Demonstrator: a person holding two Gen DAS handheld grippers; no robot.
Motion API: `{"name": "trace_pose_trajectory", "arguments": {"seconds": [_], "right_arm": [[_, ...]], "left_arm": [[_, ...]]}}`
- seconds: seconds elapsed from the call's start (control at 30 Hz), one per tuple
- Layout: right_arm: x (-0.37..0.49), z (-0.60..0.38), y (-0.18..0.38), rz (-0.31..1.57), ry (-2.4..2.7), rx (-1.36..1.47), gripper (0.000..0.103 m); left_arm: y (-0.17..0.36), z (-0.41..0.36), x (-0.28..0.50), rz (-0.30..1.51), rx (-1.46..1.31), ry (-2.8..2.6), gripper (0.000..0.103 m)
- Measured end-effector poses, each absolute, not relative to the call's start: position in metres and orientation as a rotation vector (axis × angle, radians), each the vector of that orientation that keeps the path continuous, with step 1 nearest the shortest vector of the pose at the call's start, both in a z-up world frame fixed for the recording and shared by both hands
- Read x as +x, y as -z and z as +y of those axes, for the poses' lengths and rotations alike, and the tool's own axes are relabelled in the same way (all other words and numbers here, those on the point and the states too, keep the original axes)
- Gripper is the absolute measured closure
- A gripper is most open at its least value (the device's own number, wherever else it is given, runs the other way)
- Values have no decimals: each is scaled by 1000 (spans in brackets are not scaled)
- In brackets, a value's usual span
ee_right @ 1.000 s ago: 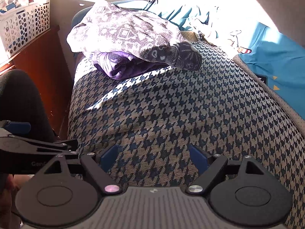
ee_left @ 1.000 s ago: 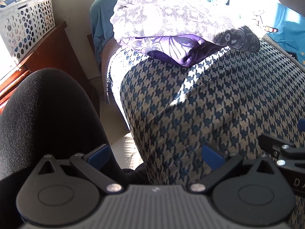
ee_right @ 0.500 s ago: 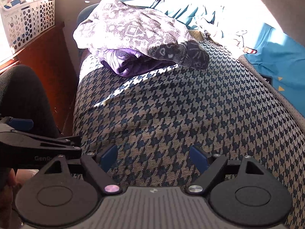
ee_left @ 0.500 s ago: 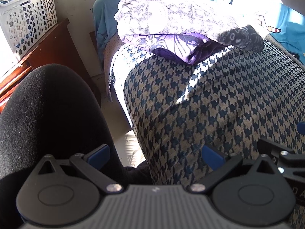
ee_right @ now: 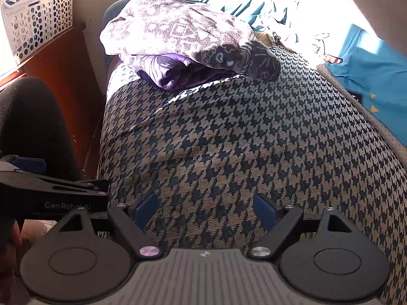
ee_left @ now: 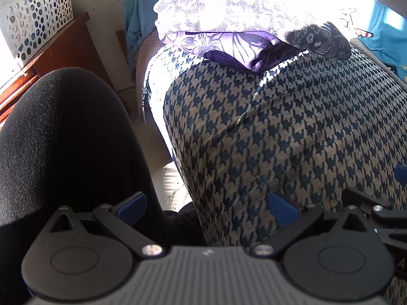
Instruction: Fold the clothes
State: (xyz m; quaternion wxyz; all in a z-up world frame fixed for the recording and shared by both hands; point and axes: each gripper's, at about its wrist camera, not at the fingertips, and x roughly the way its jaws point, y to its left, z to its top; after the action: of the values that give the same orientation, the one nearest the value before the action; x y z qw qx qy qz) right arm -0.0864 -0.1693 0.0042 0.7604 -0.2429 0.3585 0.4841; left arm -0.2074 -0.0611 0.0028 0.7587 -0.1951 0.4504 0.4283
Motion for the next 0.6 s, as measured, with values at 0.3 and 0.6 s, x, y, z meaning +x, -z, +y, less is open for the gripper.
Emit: {"name": "trace_pose_trajectory", "arguments": {"seconds": [0.3, 0.6], "right_arm": [[-102, -174, -13, 771, -1048, -499, 21], [-113, -171, -11, 788, -1007, -467, 21]], "left_arm": [[-4, -58, -218, 994, -450, -900, 0], [-2, -47, -227, 1001, -456, -863, 0]]}}
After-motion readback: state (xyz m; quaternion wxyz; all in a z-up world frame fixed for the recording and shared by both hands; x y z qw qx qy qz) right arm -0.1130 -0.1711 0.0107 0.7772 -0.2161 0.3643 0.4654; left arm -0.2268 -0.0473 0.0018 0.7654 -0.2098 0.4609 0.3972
